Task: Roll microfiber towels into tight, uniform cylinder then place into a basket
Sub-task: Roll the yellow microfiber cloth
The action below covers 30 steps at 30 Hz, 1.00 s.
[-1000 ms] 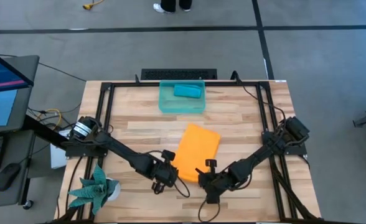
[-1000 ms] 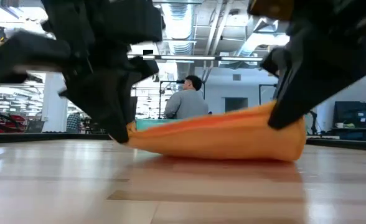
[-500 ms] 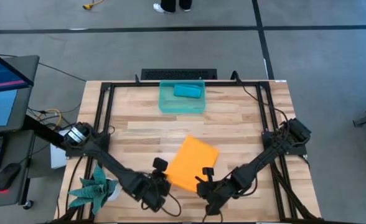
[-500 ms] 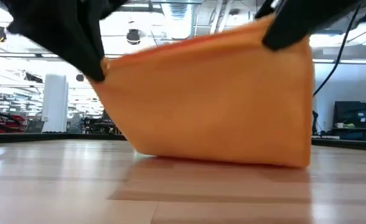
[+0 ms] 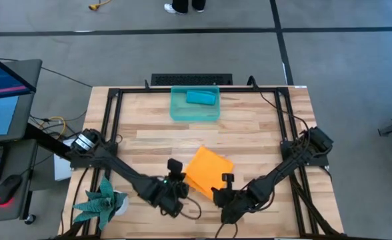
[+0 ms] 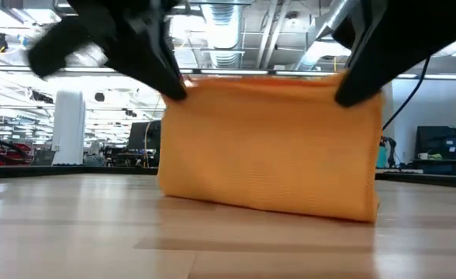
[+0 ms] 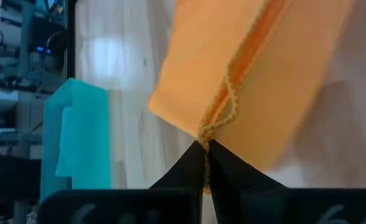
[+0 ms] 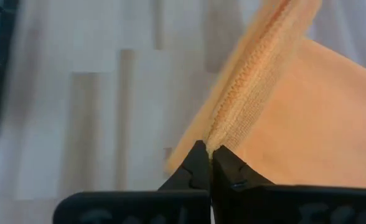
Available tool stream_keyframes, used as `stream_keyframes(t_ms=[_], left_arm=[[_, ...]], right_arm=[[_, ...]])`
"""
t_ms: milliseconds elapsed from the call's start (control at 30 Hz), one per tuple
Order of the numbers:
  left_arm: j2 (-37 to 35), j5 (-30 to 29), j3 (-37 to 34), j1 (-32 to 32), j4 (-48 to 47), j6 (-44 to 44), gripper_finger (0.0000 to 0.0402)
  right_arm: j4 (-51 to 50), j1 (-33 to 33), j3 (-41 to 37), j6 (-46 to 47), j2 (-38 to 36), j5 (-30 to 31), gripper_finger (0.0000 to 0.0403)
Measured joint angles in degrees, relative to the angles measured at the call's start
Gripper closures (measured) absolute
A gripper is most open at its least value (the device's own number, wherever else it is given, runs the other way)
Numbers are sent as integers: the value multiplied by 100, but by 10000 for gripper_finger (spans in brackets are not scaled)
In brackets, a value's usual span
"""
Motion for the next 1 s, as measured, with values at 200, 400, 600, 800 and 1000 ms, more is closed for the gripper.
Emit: stream_keyframes(t_ms=[200, 400, 600, 800, 1000], left_arm=[[0, -203, -320, 543, 645, 247, 396], [2, -193, -452, 947, 1207, 347, 396], [63, 97, -493, 1215, 1365, 384, 396], [63, 351, -515, 1365, 1460, 365, 396], [61, 732, -515, 1482, 1499, 332, 396]], right_arm=[[-613, -90, 0, 623, 2, 438, 378], [-1482, -269, -2, 1537, 2, 590, 394], [-1630, -486, -248, 2085, 2, 615, 384], [-1663, -650, -424, 2351, 7, 441, 388], [-1676, -651, -426, 2399, 7, 406, 391]])
